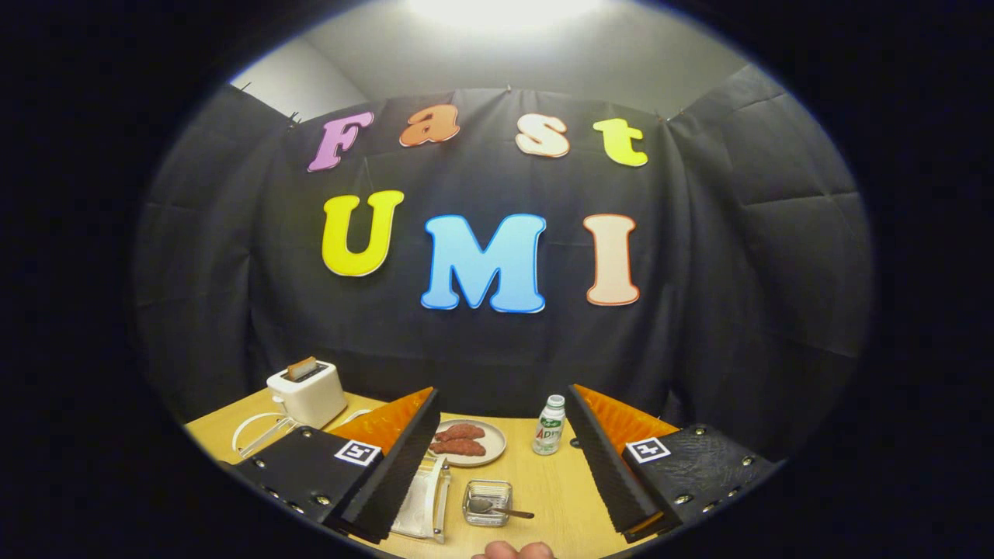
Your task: Take the plate from the dish rack, then take the spoon from the basket and place it into the plate.
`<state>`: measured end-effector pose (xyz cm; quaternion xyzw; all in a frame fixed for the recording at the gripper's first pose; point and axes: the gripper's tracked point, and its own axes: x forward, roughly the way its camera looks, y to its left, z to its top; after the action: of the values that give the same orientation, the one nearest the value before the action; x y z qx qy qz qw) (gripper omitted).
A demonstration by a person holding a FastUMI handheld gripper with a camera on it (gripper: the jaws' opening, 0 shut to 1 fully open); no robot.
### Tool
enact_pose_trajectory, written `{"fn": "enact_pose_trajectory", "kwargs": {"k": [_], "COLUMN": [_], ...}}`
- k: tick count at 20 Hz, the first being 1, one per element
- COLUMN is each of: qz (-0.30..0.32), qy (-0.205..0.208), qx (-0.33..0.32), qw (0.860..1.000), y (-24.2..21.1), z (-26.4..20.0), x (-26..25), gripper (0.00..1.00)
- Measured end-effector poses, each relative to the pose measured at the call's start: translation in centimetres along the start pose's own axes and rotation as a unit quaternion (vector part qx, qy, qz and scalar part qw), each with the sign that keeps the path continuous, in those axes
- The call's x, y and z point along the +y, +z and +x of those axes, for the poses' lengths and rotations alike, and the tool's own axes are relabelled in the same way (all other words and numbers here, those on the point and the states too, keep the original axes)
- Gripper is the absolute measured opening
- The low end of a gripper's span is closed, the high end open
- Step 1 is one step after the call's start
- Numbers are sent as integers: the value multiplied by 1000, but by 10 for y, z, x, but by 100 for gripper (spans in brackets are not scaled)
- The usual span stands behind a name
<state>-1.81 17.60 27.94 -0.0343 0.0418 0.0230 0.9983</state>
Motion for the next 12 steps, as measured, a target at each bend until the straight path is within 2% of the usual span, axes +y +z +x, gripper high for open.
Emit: {"fn": "enact_pose_trajectory", "kwargs": {"k": [4,7,9,12], "qz": [-9,-3,21,61], "qy": [38,71,95,122], "qx": [57,126,188,288], "qw": [998,989,977,948], "y": [-17,-46,-66,-95], "z": [22,39,51,68], "x": [41,73,92,114], "gripper": [99,99,99,99]}}
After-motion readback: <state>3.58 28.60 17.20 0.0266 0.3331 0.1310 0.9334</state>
